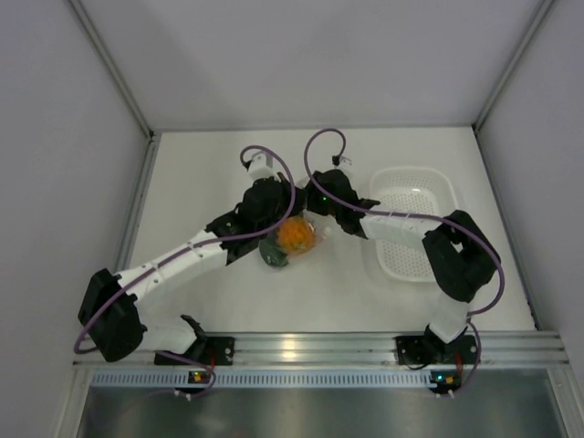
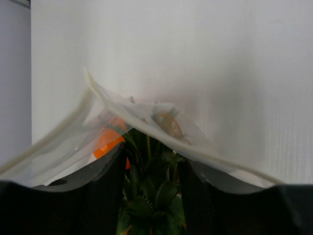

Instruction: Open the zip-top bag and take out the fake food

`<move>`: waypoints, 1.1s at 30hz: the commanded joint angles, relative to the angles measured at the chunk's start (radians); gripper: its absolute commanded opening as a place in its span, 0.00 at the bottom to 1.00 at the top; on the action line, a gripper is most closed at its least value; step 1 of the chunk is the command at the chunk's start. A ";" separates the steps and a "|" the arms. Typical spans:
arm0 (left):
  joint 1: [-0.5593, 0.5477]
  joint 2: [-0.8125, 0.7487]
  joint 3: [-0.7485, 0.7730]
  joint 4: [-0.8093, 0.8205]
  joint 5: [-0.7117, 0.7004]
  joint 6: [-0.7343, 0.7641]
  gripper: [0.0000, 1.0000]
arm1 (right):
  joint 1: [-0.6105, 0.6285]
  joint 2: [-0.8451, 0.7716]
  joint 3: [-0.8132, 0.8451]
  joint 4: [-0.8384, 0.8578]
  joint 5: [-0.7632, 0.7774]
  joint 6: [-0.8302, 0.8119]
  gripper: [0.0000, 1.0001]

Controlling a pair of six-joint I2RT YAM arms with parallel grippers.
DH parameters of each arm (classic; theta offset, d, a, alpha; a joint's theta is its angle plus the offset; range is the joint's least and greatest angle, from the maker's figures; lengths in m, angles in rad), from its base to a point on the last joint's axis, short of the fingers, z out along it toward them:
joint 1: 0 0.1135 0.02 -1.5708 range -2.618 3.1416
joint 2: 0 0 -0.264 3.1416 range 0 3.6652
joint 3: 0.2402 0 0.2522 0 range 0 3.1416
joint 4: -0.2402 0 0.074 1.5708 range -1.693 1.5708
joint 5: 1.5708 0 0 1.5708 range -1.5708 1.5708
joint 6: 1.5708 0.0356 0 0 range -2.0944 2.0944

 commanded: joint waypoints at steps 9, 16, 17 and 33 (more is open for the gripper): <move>0.003 -0.073 -0.058 0.065 -0.099 0.014 0.00 | -0.013 -0.059 -0.028 0.189 -0.035 -0.076 0.00; 0.017 -0.087 -0.072 0.036 -0.196 0.027 0.00 | 0.001 -0.155 -0.111 0.201 -0.037 -0.159 0.00; 0.017 -0.096 -0.071 0.031 -0.211 0.033 0.00 | 0.004 -0.176 -0.117 0.197 -0.036 -0.168 0.00; 0.021 -0.121 -0.045 0.010 -0.196 0.125 0.00 | 0.094 -0.438 -0.303 0.343 -0.158 -0.397 0.00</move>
